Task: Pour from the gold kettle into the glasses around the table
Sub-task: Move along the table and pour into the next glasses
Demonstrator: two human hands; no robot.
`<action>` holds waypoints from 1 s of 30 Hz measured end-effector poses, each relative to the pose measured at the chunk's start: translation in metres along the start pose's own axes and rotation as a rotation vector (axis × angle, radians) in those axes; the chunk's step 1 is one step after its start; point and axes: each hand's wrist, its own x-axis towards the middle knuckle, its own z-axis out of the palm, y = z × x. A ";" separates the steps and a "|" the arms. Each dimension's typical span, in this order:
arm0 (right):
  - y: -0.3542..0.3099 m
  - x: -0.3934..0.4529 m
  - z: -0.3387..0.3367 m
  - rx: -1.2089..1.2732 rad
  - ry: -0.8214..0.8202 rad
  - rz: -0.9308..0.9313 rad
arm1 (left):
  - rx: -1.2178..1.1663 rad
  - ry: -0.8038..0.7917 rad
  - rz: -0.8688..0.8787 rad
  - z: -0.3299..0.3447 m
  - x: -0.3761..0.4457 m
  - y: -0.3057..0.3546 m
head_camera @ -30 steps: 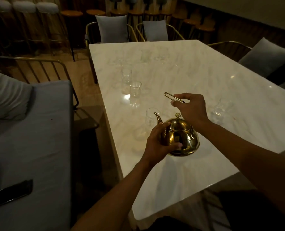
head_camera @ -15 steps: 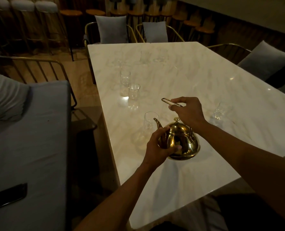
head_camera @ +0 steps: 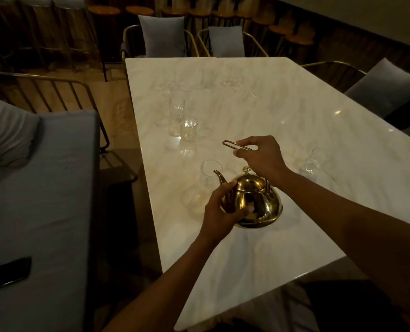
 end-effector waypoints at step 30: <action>-0.017 0.002 -0.004 0.022 -0.064 0.052 | -0.023 0.011 0.001 -0.004 0.001 0.008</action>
